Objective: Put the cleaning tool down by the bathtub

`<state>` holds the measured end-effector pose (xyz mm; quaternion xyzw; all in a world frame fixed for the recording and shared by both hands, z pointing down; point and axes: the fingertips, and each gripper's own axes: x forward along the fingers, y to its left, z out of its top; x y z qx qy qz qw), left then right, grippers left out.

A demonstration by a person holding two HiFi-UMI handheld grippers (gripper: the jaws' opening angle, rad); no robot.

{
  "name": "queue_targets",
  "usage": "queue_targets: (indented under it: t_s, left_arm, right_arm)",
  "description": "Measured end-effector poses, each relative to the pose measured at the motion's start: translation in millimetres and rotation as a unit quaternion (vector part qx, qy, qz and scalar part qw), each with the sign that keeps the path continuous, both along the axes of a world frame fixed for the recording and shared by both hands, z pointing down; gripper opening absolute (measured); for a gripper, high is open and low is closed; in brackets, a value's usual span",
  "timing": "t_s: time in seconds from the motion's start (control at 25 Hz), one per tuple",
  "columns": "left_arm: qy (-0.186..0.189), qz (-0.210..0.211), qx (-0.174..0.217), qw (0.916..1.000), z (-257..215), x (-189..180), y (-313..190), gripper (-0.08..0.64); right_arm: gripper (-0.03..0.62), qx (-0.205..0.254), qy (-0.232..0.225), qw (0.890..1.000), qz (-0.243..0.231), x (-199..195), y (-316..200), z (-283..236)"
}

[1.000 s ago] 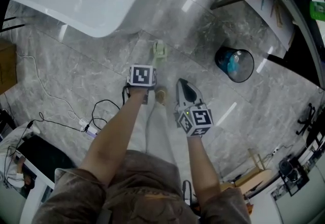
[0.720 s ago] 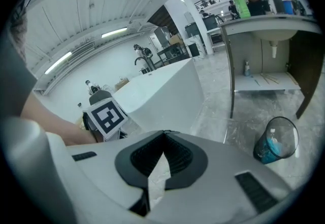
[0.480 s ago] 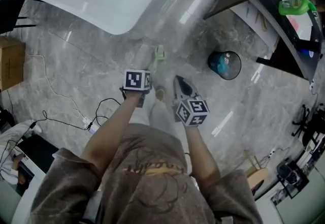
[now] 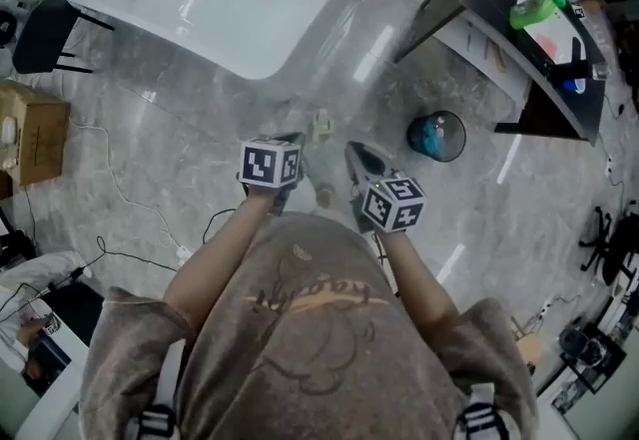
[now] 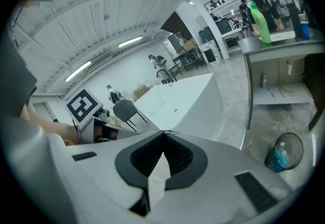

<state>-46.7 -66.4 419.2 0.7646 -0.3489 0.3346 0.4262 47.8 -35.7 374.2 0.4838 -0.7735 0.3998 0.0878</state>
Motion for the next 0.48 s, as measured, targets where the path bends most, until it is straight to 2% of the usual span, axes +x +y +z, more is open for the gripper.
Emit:
queue_targets:
  t_s: [0.24,0.48]
  left_arm:
    - [0.04,0.043,0.063,0.9962,-69,-7,5,0.002]
    - [0.078,0.088,0.127,0.985,-126,-2,20,0.002]
  right_arm:
    - [-0.002,0.041,-0.001,0.999,-0.03,-17,6,-55]
    - [-0.002,0.084,-0.006,0.995,-0.055,-30,16,-104]
